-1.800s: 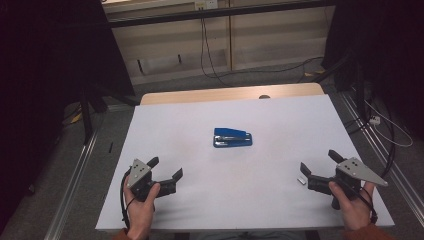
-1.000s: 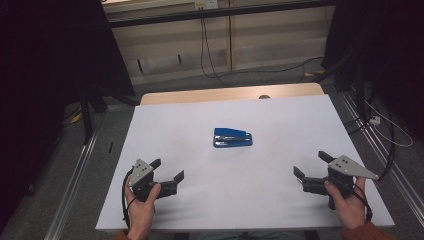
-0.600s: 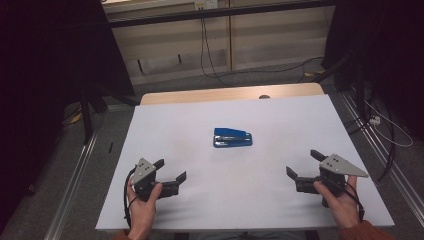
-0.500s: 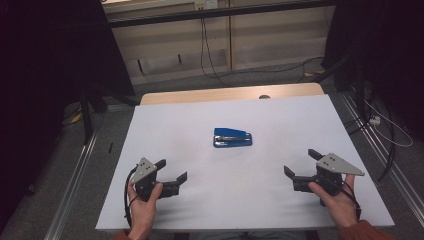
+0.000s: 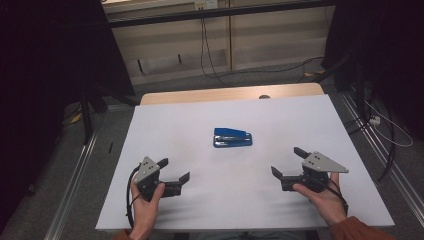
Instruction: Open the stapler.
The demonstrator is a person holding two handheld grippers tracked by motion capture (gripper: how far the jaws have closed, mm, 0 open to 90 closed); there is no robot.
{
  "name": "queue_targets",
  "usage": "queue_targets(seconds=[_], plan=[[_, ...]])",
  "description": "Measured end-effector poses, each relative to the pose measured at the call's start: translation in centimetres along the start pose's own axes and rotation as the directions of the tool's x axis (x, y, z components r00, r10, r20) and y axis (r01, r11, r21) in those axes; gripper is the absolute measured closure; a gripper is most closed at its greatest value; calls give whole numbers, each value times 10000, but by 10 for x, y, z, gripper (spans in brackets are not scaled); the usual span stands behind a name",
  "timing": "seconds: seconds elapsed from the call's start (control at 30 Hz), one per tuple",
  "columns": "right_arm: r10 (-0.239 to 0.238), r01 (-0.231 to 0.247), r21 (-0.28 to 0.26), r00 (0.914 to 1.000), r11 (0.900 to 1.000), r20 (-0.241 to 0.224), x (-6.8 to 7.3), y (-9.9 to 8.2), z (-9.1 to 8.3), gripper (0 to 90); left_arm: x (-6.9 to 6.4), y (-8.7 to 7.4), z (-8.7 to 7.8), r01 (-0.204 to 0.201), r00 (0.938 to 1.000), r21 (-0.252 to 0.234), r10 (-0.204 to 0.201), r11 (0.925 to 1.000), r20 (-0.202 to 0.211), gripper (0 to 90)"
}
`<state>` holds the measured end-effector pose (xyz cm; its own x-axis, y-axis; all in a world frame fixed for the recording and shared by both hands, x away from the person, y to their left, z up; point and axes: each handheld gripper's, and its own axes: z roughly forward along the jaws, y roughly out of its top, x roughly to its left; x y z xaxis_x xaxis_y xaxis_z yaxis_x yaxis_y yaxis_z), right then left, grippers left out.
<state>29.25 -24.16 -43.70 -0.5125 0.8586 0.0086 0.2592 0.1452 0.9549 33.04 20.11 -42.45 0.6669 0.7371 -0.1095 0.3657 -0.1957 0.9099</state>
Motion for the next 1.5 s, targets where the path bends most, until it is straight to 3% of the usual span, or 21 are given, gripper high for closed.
queue_targets(seconds=[0.2,0.37,0.6,0.77,0.87,1.03,1.2,1.3,1.37,1.5], plan=[[75,-74,40,9996,10000,-290,4,4,9,24,0,2,5,-39,9999,-37,39,10000,164,45],[105,-98,138,9988,9999,-487,8,6,18,33,-4,3,13,-354,9990,98,351,9993,286,45],[246,-245,28,9967,9997,-776,15,11,30,65,-2,3,25,-313,9985,331,297,9990,455,50],[149,-153,-41,9962,9999,-861,19,14,39,86,-6,6,31,-646,9968,226,635,9977,477,52],[146,-148,-14,9954,9999,-952,21,16,45,92,-12,10,36,-1253,9921,177,1252,9920,89,58],[276,-278,-5,9942,9996,-1037,23,19,51,94,-11,15,48,-618,9967,197,606,9979,536,66],[179,-170,83,9932,9998,-1154,24,22,59,93,-10,22,57,-1010,9943,120,1005,9948,360,66],[142,-128,130,9928,9998,-1191,25,24,64,96,-9,26,65,-864,9959,18,863,9963,270,68],[111,-97,118,9927,9999,-1200,26,24,69,103,-7,26,71,-749,9962,139,742,9971,456,67],[-16,38,163,9915,9999,-1298,30,26,76,103,-6,27,76,-826,9954,258,812,9963,508,68]])
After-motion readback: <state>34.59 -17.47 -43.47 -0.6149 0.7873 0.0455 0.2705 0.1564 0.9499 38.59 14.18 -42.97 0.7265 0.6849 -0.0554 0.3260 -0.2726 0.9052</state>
